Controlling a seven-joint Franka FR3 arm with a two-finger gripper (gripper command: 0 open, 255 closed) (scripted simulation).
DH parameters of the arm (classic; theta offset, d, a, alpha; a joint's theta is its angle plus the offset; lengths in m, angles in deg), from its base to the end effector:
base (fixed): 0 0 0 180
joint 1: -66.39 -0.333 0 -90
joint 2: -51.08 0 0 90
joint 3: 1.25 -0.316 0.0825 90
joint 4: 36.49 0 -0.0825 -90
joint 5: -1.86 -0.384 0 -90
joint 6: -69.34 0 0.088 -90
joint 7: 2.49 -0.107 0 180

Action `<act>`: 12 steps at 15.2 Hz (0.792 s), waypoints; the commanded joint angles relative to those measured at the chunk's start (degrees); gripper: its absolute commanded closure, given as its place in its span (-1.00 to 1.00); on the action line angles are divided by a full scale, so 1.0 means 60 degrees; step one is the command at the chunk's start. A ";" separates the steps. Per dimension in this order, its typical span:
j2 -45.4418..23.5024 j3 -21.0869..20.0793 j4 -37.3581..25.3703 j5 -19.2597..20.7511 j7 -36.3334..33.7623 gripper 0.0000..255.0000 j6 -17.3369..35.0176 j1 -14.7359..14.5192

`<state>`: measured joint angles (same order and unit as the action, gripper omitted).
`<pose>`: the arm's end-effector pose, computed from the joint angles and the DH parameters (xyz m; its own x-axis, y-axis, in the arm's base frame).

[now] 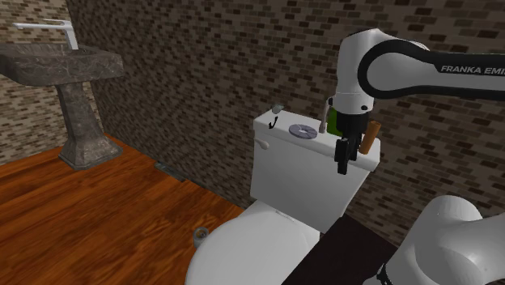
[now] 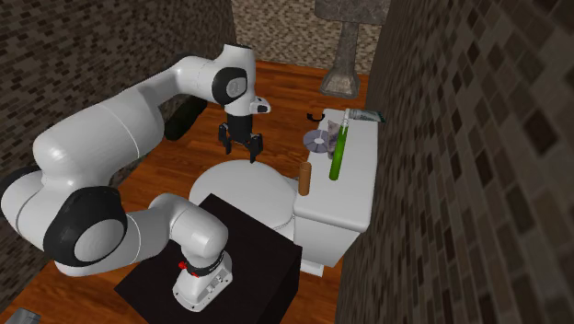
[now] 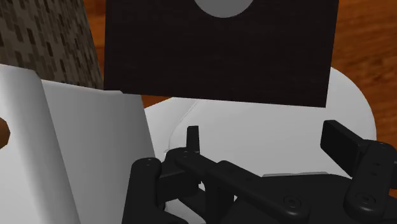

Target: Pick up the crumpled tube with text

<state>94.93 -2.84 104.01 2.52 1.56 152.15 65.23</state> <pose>0.2911 0.0142 0.5305 0.9650 0.1035 -0.2409 0.1100 -0.9938 0.0137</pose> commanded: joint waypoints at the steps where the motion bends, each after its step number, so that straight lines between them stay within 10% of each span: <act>1: 0.0000 0.0000 0.0000 0.0000 0.0000 -1.00 0.0000 0.0000; 12: -0.1618 0.1778 -0.2055 0.0886 0.2200 -1.00 0.1537 0.0418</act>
<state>86.34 6.98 93.12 7.71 13.61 160.56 67.67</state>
